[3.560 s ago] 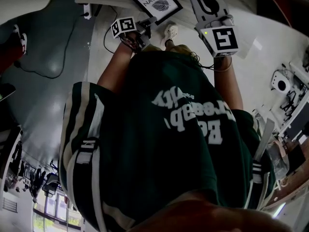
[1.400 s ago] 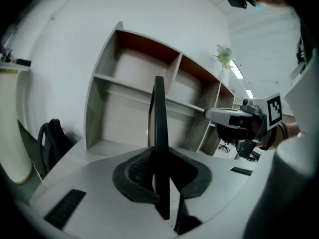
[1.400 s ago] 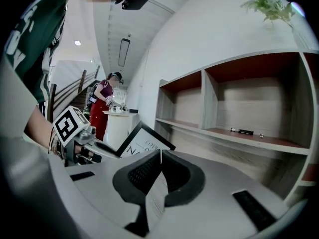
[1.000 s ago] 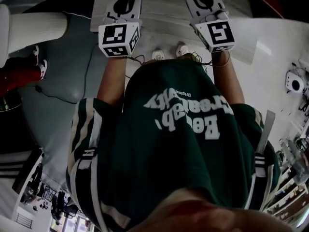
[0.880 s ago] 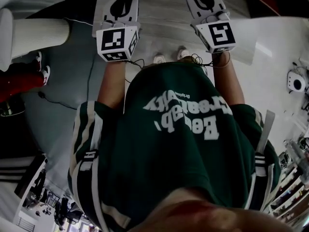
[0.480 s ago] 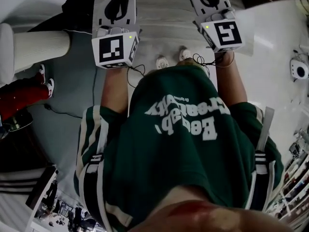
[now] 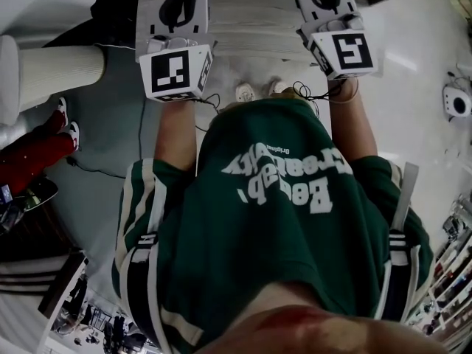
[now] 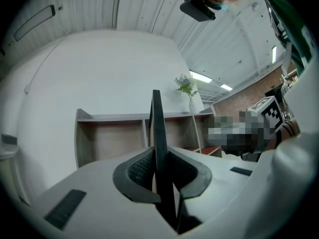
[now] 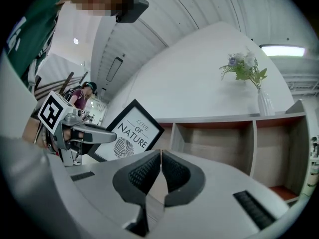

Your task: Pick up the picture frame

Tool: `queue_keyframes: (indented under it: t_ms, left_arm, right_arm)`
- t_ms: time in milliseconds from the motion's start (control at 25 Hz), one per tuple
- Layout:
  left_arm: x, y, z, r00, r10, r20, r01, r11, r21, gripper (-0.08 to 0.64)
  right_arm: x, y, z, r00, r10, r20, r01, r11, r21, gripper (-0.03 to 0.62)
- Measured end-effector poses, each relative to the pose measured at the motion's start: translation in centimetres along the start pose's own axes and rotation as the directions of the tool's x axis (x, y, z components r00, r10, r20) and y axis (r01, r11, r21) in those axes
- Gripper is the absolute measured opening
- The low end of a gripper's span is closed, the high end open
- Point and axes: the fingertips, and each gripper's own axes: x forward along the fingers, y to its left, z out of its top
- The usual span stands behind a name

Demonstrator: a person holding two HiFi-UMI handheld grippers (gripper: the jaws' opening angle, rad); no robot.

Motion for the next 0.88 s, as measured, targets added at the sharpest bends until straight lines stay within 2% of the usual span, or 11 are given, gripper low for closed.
queue_keyframes:
  t_ms: [200,400,520,800,880]
  left_arm:
    - [0.9,-1.3,-1.4,1.0,0.003,-0.01,-0.003,1.0,0.011,0.067]
    - [1.8,-4.8,-0.1,1.0,-0.008,-0.01,0.008,1.0,-0.009,0.067]
    - [1.8,-6.2,0.5,1.0,-0.005,-0.01,0.005,1.0,-0.01,0.067]
    - [2.5,-6.1,0.1,1.0,0.004,-0.012,-0.004,1.0,-0.003,0.067]
    - [2.3,-6.0,-0.1,1.0,0.005,-0.013,-0.005,1.0,-0.001,0.066]
  right_arm:
    - [-0.5,-0.5,-1.5,1.0,0.016,-0.005,-0.016,1.0,0.012,0.034]
    - [-3.1,-2.9,-0.9,1.0,0.011,-0.022,-0.01,1.0,0.027,0.034]
    - [-4.3,-3.5,-0.3,1.0,0.01,0.0,-0.01,1.0,0.024,0.034]
    - [-4.2,-4.9,-0.4,0.999,-0.033,0.011,0.033,0.999,0.02,0.034]
    - [-4.2,-4.7,-0.9,0.999,-0.04,-0.015,0.04,0.999,0.031,0.034]
